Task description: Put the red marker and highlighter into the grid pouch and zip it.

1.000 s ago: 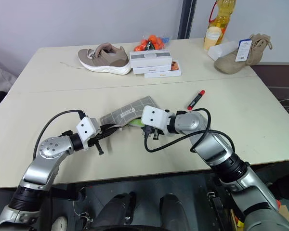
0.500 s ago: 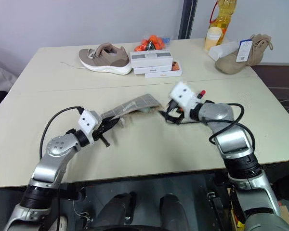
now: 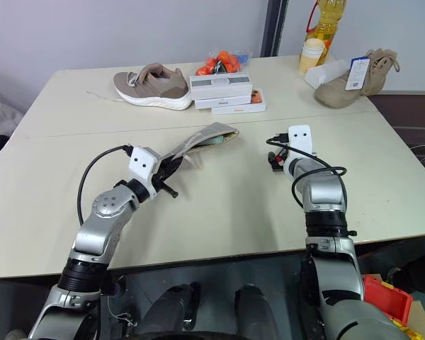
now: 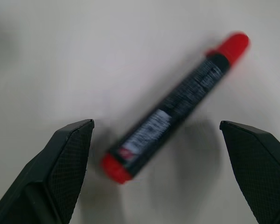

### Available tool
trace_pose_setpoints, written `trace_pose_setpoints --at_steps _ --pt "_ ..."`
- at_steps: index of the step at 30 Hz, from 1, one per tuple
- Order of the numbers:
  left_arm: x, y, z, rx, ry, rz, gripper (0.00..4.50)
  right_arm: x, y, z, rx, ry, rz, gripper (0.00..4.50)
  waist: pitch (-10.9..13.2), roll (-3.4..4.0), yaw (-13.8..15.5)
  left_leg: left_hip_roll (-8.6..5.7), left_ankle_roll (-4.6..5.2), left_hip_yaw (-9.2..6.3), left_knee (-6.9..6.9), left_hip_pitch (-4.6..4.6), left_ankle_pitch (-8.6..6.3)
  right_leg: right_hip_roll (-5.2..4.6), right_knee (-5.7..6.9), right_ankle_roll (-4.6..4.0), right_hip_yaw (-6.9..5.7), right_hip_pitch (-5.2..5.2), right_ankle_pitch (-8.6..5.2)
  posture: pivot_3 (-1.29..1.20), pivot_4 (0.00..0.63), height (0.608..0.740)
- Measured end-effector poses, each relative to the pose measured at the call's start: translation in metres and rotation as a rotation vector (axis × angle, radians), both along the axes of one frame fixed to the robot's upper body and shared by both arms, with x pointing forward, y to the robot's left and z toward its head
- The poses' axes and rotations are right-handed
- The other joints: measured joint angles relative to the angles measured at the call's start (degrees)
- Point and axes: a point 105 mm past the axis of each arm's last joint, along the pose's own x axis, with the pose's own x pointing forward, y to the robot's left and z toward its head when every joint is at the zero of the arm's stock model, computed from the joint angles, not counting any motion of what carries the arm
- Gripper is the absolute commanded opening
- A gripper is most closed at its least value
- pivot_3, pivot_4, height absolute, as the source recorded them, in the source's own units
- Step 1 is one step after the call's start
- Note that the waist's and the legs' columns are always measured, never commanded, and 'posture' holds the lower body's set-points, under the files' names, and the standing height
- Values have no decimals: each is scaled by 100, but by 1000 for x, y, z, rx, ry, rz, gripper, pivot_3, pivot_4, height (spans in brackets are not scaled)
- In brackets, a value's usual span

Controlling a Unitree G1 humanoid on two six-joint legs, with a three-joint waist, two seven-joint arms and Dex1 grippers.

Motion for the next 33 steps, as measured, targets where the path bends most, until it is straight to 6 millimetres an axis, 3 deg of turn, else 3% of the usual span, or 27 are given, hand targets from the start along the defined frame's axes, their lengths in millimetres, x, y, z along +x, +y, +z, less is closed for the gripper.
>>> trace_pose_setpoints --at_steps 2,8,12,15,19,25,33 --pt "0 0 0 2 0 0 0 3 -1 0 34 -3 -31 3624 0 0 -3 0 0 1 2 1 0 1 3 0 1 1 0 0 150 740" --pt "0 3 0 13 -2 7 0 5 -4 0 51 -18 -47 491 -1 1 -19 0 1 3 2 2 0 2 4 0 3 0 0 0 150 740" --pt "1 4 -1 14 1 9 0 6 -1 8 -62 -52 29 407 1 3 -20 1 1 6 1 2 0 2 6 0 4 -2 0 0 150 740" --pt "2 8 -1 22 0 17 0 0 5 34 -301 -155 217 407 1 4 -15 -1 1 11 2 1 0 5 5 2 5 -2 -1 0 150 740" --pt "5 13 -1 31 4 26 0 -23 31 57 -494 -258 538 407 1 3 -10 1 2 10 3 2 -1 4 5 4 3 0 -1 0 150 740" --pt "6 19 -3 52 10 20 0 -61 65 55 -554 -260 873 407 2 1 -22 4 2 7 4 3 -1 1 4 3 3 1 -2 0 150 740" --pt "6 18 -2 53 1 6 0 -70 85 47 -562 -243 963 407 2 1 17 2 1 5 7 3 -1 -3 -1 3 3 5 -2 0 150 740"
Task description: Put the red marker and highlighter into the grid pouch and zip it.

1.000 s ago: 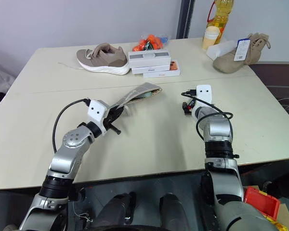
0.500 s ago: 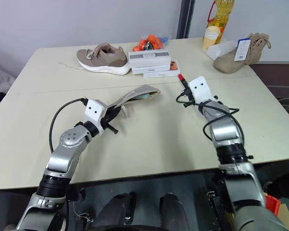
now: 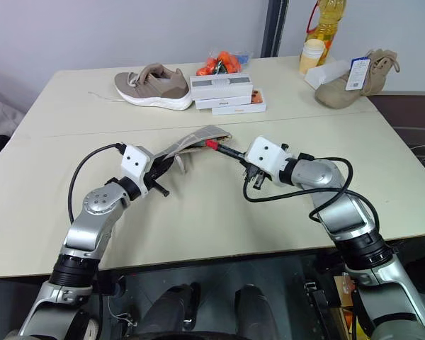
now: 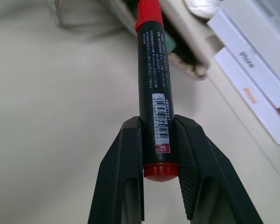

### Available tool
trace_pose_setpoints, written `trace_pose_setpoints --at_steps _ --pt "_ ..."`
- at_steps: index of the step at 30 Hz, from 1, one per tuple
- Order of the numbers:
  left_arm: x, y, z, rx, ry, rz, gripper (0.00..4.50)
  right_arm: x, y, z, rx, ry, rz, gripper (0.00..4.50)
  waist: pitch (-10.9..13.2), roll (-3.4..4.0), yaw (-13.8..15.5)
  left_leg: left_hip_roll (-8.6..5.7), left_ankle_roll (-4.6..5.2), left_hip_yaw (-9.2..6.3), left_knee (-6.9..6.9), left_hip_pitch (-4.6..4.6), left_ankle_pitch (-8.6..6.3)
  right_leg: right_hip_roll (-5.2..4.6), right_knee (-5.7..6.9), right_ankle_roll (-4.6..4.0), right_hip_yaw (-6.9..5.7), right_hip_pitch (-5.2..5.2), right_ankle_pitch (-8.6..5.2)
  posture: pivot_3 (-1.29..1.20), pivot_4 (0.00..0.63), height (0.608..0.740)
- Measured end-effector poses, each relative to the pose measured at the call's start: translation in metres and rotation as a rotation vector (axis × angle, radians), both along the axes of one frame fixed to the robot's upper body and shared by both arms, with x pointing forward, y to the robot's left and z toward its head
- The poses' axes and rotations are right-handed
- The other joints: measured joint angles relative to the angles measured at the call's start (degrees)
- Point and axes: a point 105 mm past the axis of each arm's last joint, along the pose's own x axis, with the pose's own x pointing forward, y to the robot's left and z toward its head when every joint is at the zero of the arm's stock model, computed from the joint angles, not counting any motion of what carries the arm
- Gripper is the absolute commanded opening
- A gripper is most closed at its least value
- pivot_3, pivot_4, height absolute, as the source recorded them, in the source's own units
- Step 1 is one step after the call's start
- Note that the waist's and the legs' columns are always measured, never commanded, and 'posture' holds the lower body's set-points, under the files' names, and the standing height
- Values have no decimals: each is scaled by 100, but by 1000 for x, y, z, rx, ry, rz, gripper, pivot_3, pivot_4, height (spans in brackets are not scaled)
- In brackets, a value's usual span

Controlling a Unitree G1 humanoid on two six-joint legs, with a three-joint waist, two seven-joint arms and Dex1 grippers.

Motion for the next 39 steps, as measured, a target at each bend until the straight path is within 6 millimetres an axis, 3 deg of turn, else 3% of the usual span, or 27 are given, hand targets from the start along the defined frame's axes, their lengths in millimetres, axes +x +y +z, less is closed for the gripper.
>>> trace_pose_setpoints --at_steps 8,15,21,26,32,39 --pt "-4 -5 -2 7 9 -43 0 3 2 -2 -55 -14 -5 407 0 0 -6 0 0 0 0 0 0 1 0 0 0 -1 0 0 150 740" --pt "-14 -18 -3 68 -4 -158 0 4 12 0 -203 -72 67 407 0 0 -3 0 0 0 -1 0 0 0 -1 0 0 -1 0 0 150 740" --pt "-25 -29 -2 132 -21 -280 0 0 28 1 -383 -129 182 407 0 0 -11 1 0 0 -2 0 0 0 -2 -1 -1 -2 0 0 150 740" --pt "-30 -33 2 138 -32 -322 0 -1 47 3 -410 -167 232 407 0 0 -10 1 0 -2 -2 0 0 0 -2 -1 -1 -2 0 0 150 740" --pt "-28 -34 4 97 -21 -301 0 -1 51 6 -358 -153 230 3310 0 0 1 -1 0 -3 -1 -1 0 -1 -2 -1 -1 -1 0 0 150 740" --pt "-12 -24 16 -31 -2 -174 0 -6 25 56 27 -95 140 3310 1 -1 2 -1 0 -9 1 -1 0 0 -2 0 -6 3 0 0 150 740"
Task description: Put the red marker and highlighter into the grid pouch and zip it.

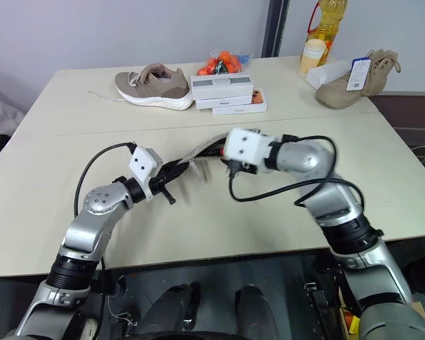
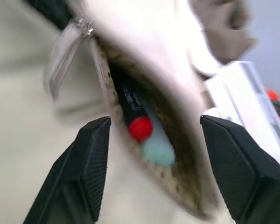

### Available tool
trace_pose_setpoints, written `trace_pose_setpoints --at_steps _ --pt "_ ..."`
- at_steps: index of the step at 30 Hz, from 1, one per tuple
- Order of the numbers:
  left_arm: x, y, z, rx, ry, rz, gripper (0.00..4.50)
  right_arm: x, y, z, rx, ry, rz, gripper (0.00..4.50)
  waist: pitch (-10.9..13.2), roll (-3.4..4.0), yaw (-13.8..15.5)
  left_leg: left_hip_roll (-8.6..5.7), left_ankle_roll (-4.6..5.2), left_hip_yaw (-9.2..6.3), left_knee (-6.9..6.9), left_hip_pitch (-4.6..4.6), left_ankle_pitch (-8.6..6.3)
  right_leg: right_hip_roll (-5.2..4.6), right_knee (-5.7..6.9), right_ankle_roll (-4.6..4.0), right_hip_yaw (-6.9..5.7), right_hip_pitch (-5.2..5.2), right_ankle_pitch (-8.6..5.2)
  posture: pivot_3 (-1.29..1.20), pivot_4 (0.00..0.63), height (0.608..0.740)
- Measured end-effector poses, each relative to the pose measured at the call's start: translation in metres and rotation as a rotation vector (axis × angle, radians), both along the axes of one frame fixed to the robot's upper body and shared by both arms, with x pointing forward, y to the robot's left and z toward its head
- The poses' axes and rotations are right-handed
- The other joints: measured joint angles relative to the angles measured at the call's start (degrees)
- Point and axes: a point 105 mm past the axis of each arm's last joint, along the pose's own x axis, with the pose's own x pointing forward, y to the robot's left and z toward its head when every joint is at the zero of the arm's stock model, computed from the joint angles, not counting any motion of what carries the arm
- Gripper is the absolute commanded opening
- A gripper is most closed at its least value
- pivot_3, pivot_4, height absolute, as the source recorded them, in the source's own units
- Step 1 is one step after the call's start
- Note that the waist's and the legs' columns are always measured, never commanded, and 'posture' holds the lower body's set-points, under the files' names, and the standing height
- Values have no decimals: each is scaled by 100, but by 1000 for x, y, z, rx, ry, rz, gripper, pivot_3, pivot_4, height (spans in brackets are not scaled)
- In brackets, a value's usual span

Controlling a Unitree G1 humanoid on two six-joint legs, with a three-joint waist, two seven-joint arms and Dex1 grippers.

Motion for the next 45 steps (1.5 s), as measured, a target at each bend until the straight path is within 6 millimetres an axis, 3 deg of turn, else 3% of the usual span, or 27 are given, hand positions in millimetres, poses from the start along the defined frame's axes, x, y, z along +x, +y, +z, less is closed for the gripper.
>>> trace_pose_setpoints --at_steps 3,6,11,17,19,21,25,32,42,45 --pt "12 -1 7 -72 21 45 0 -13 -6 7 151 112 24 3310 0 0 4 0 0 -2 1 0 0 0 0 0 -2 1 0 0 150 740" --pt "21 -5 15 -164 43 74 0 -26 4 -8 228 235 67 3310 -1 -2 -8 0 1 -2 1 0 -1 0 0 0 -4 2 0 0 150 740" --pt "26 -23 31 -283 60 37 0 -9 32 -25 396 291 -41 3310 -1 -1 -37 2 -3 -1 1 1 2 4 12 -1 0 -7 1 0 150 740" --pt "26 -28 29 -286 83 21 0 10 60 -28 459 280 -122 3310 -1 -1 -19 -2 -4 0 1 1 3 4 13 -1 2 -8 1 0 150 740" --pt "26 -28 28 -289 87 32 0 13 66 -28 463 278 -127 2791 -1 -2 -18 -2 -4 -1 1 0 3 4 13 -1 2 -9 1 0 150 740" --pt "27 -26 27 -288 89 40 0 14 68 -31 472 290 -134 1928 -1 -2 -14 -3 -4 0 1 0 3 4 13 -1 2 -9 1 0 150 740" --pt "25 -28 24 -290 101 38 0 18 66 -33 473 298 -155 44 -1 -2 -15 -5 -4 0 1 0 3 4 13 0 2 -8 1 0 150 740" --pt "22 -25 22 -258 87 40 0 24 53 -24 474 260 -181 44 -1 -1 -31 -3 -4 0 -1 0 2 5 13 -1 2 -10 1 0 150 740" --pt "24 5 17 -98 3 74 0 35 -12 -1 408 135 -310 44 -1 -1 -15 -3 -3 1 -1 0 2 2 11 -1 2 -9 1 0 150 740" --pt "22 11 15 -62 -15 68 0 36 -20 2 390 111 -328 44 -1 -1 -42 -2 -3 2 -4 0 2 2 11 -1 4 -11 1 0 150 740"
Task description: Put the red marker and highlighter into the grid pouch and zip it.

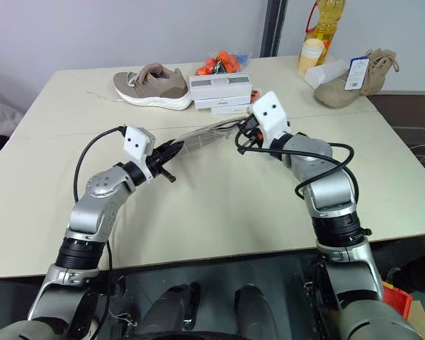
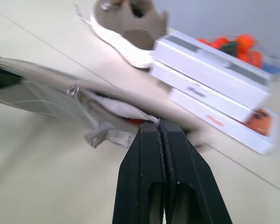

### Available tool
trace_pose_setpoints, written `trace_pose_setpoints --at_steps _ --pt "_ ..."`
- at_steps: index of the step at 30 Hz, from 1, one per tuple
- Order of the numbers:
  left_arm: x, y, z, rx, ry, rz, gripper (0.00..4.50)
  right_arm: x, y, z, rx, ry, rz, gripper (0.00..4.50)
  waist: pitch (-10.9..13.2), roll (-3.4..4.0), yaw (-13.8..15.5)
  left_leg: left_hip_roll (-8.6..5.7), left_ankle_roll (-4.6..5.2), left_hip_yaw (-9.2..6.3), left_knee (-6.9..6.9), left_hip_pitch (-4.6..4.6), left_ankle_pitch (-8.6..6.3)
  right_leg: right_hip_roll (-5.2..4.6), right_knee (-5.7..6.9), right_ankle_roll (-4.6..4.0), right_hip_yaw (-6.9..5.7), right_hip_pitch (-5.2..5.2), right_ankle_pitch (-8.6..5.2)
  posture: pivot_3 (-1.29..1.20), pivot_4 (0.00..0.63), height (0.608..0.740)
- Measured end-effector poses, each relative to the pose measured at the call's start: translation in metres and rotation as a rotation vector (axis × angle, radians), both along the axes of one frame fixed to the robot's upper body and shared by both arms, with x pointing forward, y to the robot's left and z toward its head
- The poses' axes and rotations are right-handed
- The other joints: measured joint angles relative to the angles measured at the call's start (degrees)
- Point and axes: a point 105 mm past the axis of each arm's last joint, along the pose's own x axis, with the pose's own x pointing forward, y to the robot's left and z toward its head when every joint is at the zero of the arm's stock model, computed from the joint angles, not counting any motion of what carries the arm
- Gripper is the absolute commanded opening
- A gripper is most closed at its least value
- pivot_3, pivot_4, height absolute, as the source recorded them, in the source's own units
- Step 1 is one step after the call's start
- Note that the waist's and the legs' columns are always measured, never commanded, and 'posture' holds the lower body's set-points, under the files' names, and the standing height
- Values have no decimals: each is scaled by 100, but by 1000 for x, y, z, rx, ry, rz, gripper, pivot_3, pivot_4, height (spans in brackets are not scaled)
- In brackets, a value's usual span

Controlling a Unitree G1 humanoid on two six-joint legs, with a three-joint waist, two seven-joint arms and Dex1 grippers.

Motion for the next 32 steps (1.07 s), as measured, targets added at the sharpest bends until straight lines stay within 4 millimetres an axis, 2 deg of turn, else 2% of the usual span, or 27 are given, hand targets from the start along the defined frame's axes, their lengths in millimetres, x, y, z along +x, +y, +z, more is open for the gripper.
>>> trace_pose_setpoints --at_steps 2,6,9,10,12,13,15,18,19,23,27,32 --pt "-3 6 -2 43 -19 -5 0 2 -8 2 -23 -15 -26 44 0 0 -2 1 0 0 -2 0 0 0 0 0 0 -1 0 0 150 740" --pt "-8 24 -10 130 -36 6 0 11 -36 -4 -77 -3 -130 44 0 0 18 0 0 4 0 0 0 -3 -1 0 3 0 0 0 150 740" --pt "-13 29 -16 158 -37 -5 0 10 -38 -8 -97 0 -111 44 0 0 15 2 1 3 -2 0 -1 -3 -2 -1 3 0 0 0 150 740" --pt "-14 30 -18 156 -30 -5 363 8 -38 -11 -107 10 -97 10 0 0 20 2 1 2 -1 0 -1 -3 -2 -1 3 1 -1 0 150 740" --pt "-19 36 -26 141 9 -1 1016 -1 -39 -25 -125 61 -43 560 0 0 19 2 3 4 -2 0 -2 -4 -5 -1 3 2 -1 0 150 740" --pt "-22 42 -32 130 41 8 1529 -7 -40 -31 -133 92 -8 883 0 0 20 2 5 3 -2 -1 -3 -4 -9 0 3 3 -1 0 150 740" --pt "-30 54 -47 105 122 31 2608 -22 -41 -48 -138 168 61 1957 0 1 13 3 9 3 -2 -1 -5 -4 -10 0 3 4 -1 0 150 740" --pt "-42 62 -59 65 193 57 4079 -34 -36 -61 -122 212 120 3460 0 1 16 4 9 2 -1 -1 -5 -5 -10 -1 7 4 -1 0 150 740" --pt "-45 66 -61 47 208 78 4088 -35 -38 -64 -116 217 116 3924 0 1 20 4 9 2 0 -1 -5 -6 -10 -1 7 6 -1 0 150 740" --pt "-60 96 -72 -41 286 217 4088 -41 -60 -77 -91 230 48 3924 0 1 40 4 9 2 1 -1 -6 -8 -13 -1 7 8 -2 0 150 740" --pt "-71 125 -79 -62 309 371 4088 -40 -87 -82 -29 220 -50 3924 0 0 46 4 9 2 2 -1 -6 -9 -15 -2 6 10 -2 0 150 740" --pt "-76 153 -76 -70 288 490 4088 -40 -92 -79 98 197 -66 3924 0 1 38 5 8 4 2 0 -6 -8 -15 -3 7 11 -2 0 150 740"
